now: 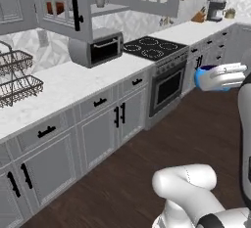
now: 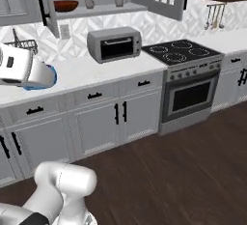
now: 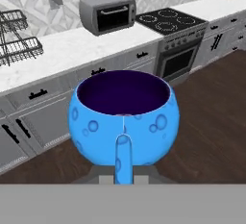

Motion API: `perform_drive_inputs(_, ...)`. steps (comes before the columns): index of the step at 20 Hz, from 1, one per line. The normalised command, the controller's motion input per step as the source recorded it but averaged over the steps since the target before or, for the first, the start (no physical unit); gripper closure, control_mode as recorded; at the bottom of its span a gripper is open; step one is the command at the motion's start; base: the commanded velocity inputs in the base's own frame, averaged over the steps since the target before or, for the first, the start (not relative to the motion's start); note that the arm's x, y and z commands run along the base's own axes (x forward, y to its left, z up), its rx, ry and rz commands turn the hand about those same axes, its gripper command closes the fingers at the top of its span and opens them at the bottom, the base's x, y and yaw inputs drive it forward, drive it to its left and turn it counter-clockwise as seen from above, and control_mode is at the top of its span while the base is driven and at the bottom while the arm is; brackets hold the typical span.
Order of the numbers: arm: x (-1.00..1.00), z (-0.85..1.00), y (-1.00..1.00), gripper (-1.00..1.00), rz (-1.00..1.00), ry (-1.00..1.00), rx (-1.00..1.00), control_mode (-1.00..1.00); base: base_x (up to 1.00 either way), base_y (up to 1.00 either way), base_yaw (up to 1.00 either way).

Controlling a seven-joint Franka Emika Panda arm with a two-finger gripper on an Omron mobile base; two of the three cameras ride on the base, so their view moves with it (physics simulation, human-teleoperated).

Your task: Gather all objects into one cabinet and sort the glasses and bowls to opposite sides.

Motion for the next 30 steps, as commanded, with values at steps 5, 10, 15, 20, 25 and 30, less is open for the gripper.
perform_drive_inputs(5,0.0,0.0,0.0,1.0,0.0,0.0,0.0,1.0,1.0,-0.55,0.51)
perform_drive_inputs(10,0.0,0.0,0.0,1.0,0.0,0.0,0.0,1.0,1.0,-0.7,0.41)
perform_drive_inputs(15,0.0,0.0,0.0,1.0,0.0,0.0,0.0,1.0,1.0,-0.61,0.39)
perform_drive_inputs(20,0.0,0.0,0.0,1.0,0.0,0.0,0.0,1.0,1.0,-0.57,0.36)
perform_drive_inputs(25,0.0,0.0,0.0,1.0,0.0,0.0,0.0,1.0,0.89,-0.41,0.25)
perform_drive_inputs(30,0.0,0.0,0.0,1.0,0.0,0.0,0.0,1.0,0.61,-0.3,0.26)
